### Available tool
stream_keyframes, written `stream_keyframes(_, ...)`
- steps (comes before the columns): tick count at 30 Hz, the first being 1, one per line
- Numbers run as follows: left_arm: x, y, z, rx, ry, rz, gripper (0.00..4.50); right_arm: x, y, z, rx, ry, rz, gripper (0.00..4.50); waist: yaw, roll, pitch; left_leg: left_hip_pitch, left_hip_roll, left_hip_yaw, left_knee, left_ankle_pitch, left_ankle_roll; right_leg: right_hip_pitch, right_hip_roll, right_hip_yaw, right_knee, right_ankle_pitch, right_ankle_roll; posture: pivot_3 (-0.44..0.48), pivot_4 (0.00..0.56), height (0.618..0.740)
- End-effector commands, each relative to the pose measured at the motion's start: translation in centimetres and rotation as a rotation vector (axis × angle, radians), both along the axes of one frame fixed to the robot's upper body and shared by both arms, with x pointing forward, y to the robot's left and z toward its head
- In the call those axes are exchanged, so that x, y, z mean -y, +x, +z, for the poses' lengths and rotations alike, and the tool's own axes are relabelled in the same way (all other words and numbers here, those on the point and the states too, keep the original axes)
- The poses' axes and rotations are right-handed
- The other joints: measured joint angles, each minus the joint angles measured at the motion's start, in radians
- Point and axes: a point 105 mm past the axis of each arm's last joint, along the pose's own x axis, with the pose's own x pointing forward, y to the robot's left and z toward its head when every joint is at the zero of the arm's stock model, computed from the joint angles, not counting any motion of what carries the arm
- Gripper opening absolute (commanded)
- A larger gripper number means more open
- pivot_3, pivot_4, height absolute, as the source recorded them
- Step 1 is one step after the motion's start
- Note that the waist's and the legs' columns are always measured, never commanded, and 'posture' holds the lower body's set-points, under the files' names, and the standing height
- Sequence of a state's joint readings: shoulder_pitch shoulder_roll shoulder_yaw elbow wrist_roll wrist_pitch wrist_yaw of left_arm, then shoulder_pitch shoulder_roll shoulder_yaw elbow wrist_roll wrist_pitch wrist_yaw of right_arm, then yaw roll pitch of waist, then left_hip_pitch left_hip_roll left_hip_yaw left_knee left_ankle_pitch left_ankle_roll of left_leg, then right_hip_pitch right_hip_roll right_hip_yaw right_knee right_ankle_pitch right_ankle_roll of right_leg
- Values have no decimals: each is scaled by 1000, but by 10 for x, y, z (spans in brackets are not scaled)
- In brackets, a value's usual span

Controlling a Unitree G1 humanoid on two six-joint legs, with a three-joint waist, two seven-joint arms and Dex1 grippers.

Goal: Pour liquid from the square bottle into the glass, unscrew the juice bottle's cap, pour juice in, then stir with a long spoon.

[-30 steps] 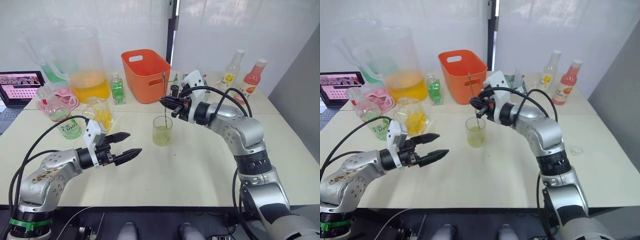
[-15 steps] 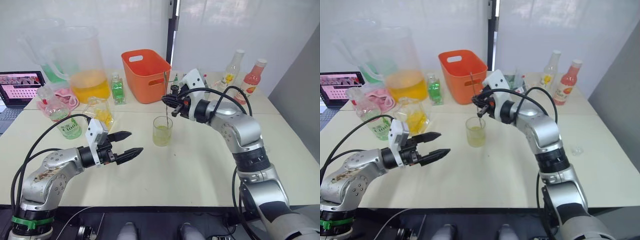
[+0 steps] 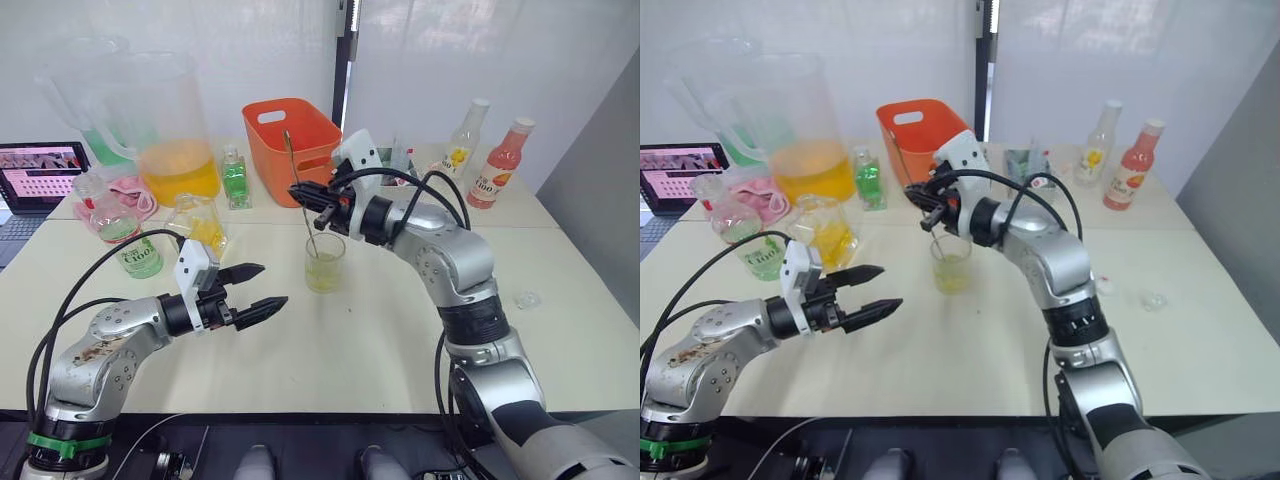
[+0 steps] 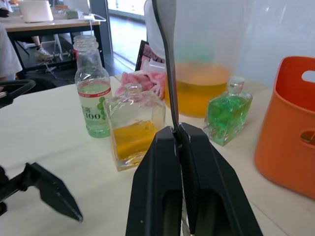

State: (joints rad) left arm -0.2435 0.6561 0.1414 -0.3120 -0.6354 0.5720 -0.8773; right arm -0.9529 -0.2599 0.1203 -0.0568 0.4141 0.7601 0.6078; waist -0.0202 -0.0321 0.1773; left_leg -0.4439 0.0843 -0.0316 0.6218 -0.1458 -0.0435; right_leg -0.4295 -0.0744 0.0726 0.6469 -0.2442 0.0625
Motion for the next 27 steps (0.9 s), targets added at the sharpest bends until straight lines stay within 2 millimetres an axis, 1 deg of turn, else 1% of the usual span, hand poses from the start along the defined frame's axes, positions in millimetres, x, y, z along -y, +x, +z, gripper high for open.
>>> stream_keyframes(1,4,0,8,46,0,-24,4474,6,-11,1,-9,-28,27,0,1,0,0,0,0,0,0,0,0,0,0,0,0,0,0,0,150,703)
stream_keyframes(5,6,2,8,48,1,-32,4474,21,-4,0,16,-74,-40,0,1,0,0,0,0,0,0,0,0,0,0,0,0,0,0,0,150,703)
stream_keyframes(9,6,3,8,49,4,-36,4474,26,2,5,46,-59,-78,0,-1,0,0,0,0,0,0,0,0,0,0,0,0,0,0,0,150,703)
stream_keyframes(15,6,4,8,54,10,-37,4474,27,12,12,134,-54,-134,0,0,0,0,0,0,0,0,0,0,0,0,0,0,0,0,0,150,703)
stream_keyframes(19,6,5,8,57,15,-38,4474,17,11,19,140,38,-105,0,-1,0,0,0,0,0,0,0,0,0,0,0,0,0,0,0,150,703)
stream_keyframes(22,6,5,8,57,16,-39,4474,12,9,18,127,51,-81,0,0,0,0,0,0,0,0,0,0,0,0,0,0,0,0,0,150,703)
stream_keyframes(24,6,4,7,43,18,-50,4474,5,-2,9,77,42,-8,0,0,0,0,0,0,0,0,0,0,0,0,0,0,0,0,0,150,703)
stream_keyframes(27,5,4,6,37,22,-52,4474,10,-4,-2,39,10,-11,0,2,0,0,0,0,0,0,0,0,0,0,0,0,0,0,0,150,703)
